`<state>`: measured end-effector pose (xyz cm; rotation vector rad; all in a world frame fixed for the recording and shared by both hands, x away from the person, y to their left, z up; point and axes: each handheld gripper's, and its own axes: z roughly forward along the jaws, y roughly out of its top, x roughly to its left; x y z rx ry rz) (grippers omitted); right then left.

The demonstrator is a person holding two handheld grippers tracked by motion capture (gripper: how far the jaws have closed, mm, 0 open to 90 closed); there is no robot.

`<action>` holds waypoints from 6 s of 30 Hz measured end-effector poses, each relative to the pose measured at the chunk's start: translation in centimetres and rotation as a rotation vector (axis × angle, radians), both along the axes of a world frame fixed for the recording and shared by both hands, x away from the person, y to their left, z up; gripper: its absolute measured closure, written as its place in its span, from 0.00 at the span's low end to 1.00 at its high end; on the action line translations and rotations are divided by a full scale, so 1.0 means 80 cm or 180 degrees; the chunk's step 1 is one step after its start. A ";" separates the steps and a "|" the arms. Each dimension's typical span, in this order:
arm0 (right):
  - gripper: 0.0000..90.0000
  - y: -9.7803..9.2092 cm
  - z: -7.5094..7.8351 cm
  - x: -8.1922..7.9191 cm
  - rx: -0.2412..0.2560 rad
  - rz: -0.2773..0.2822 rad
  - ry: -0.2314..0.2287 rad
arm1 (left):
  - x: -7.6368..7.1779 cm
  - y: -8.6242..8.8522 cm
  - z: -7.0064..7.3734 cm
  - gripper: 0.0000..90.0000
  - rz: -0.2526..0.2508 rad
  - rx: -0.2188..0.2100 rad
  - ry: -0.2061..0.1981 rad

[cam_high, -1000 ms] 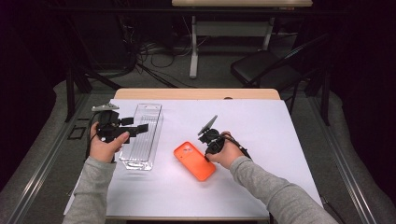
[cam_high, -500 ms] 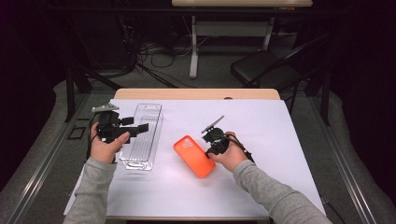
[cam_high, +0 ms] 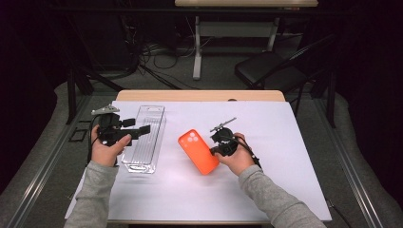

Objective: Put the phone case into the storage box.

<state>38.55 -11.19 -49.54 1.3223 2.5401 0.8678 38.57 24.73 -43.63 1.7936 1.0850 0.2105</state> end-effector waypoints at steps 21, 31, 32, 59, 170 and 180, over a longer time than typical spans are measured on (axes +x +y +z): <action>1.00 -0.015 0.006 -0.011 0.0270 -0.0260 -0.0571 | -0.001 -0.016 -0.007 0.17 -0.0009 0.0054 0.0001; 1.00 -0.006 0.003 -0.025 0.0415 -0.0302 -0.0831 | -0.004 -0.026 -0.008 0.17 -0.0017 0.0042 -0.0045; 1.00 -0.005 0.003 -0.027 0.0437 -0.0304 -0.0869 | -0.004 -0.027 -0.008 0.17 -0.0013 0.0035 -0.0052; 1.00 -0.012 -0.003 -0.044 0.0703 -0.0419 -0.1257 | -0.014 -0.059 -0.010 0.21 -0.0293 -0.0069 -0.0154; 1.00 0.015 0.005 -0.073 0.0868 -0.0164 -0.1351 | -0.033 -0.117 -0.046 0.81 -0.0721 -0.0534 0.0468; 1.00 0.015 0.004 -0.073 0.0861 -0.0160 -0.1336 | -0.032 -0.116 -0.048 0.83 -0.0714 -0.0604 0.0544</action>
